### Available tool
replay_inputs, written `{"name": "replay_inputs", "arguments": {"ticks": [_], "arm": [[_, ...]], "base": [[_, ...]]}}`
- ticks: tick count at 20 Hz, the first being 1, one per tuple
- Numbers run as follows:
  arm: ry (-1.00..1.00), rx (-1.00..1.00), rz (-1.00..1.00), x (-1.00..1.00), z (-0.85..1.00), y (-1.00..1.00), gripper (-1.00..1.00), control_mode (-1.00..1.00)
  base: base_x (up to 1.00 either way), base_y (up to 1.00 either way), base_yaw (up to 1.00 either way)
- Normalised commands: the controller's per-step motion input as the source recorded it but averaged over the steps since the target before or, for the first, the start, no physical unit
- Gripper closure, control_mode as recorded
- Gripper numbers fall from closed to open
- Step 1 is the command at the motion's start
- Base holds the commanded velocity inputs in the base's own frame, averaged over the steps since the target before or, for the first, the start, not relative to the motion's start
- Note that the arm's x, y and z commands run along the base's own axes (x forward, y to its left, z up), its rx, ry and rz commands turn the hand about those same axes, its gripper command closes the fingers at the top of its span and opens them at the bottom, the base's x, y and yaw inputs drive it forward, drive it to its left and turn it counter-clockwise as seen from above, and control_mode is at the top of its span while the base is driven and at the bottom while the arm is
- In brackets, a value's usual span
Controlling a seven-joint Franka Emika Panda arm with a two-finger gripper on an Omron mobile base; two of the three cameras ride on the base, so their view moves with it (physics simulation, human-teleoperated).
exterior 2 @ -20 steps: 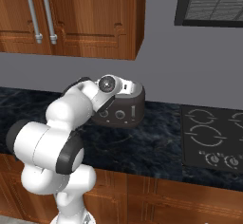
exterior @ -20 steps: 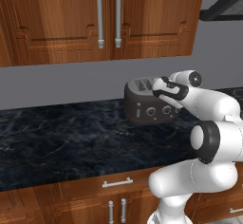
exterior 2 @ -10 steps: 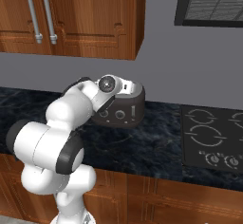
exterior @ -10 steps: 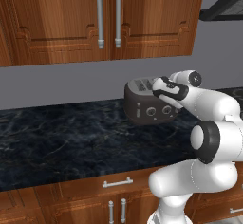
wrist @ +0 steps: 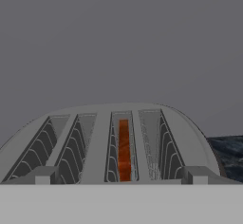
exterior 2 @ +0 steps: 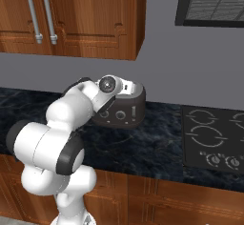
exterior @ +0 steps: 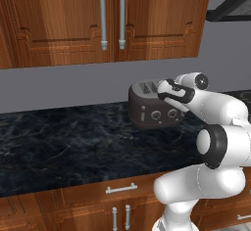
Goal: Start the toaster. Once the lever pops up, take the bread to the plate on the dining counter.
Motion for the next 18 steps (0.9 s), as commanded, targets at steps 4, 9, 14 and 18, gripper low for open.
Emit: {"name": "replay_inputs", "arguments": {"ticks": [4, 9, 14, 18], "arm": [[0.00, 0.00, 0.00, 0.00, 0.00, 0.00, -1.00, -1.00], [0.00, 0.00, 0.00, 0.00, 0.00, 0.00, -1.00, -1.00], [0.00, 0.00, 0.00, 0.00, 0.00, 0.00, -1.00, -1.00], [0.00, 0.00, 0.00, 0.00, 0.00, 0.00, -1.00, -1.00]], "base": [[0.00, 0.00, 0.00], [0.00, 0.00, 0.00], [0.00, 0.00, 0.00], [0.00, 0.00, 0.00]]}}
